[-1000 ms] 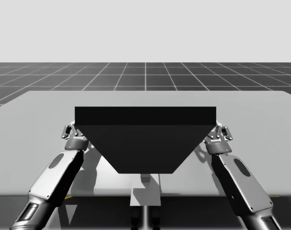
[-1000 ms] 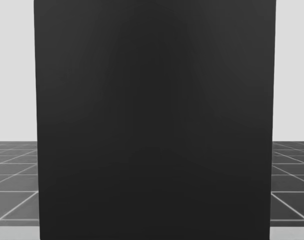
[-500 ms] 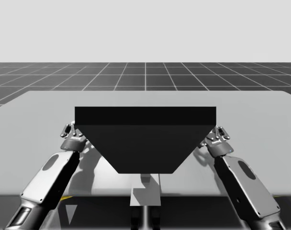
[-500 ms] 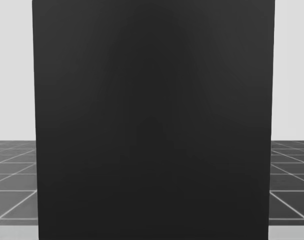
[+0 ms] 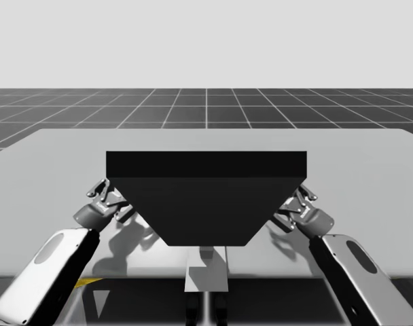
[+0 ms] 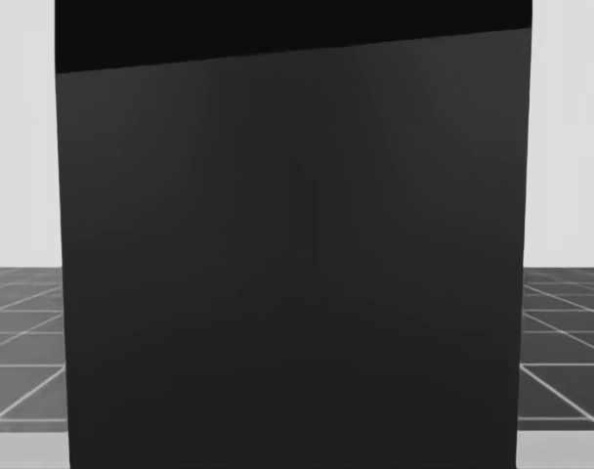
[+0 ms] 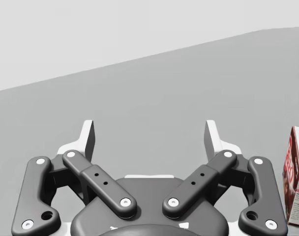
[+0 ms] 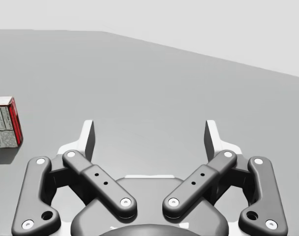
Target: Reach around the screen and pick up the object behind it.
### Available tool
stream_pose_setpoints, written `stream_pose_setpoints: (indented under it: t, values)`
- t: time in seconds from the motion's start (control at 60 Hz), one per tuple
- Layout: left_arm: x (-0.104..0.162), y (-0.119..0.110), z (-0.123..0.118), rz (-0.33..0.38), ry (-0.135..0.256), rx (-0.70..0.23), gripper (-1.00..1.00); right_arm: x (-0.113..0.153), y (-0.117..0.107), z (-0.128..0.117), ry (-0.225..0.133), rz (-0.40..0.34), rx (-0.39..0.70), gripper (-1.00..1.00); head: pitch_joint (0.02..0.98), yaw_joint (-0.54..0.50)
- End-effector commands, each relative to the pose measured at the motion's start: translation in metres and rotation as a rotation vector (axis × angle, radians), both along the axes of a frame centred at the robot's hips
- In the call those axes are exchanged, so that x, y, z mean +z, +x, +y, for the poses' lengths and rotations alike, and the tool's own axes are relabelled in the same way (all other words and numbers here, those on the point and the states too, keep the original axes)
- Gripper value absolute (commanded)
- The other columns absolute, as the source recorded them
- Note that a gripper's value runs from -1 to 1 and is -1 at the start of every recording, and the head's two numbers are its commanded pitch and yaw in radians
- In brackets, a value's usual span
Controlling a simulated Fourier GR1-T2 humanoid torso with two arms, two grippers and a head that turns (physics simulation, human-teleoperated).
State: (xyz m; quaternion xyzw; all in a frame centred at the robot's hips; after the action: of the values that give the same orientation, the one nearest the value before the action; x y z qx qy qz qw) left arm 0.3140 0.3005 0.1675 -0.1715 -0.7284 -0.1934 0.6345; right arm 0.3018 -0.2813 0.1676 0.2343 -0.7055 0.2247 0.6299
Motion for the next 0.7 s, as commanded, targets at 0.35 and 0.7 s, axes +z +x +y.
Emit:
stream_pose_setpoints:
  t: [0.35, 0.7]
  values:
    - [-0.015, -0.045, 0.005, 0.084, 0.124, -0.213, -1.00, -0.014, -0.035, -0.004, -0.121, 0.018, 0.213, -1.00, 0.092, -0.01]
    - [-0.039, -0.028, -0.035, 0.149, 0.163, -0.285, -1.00, -0.026, -0.033, 0.000, -0.145, 0.012, 0.251, -1.00, 0.098, 0.00]
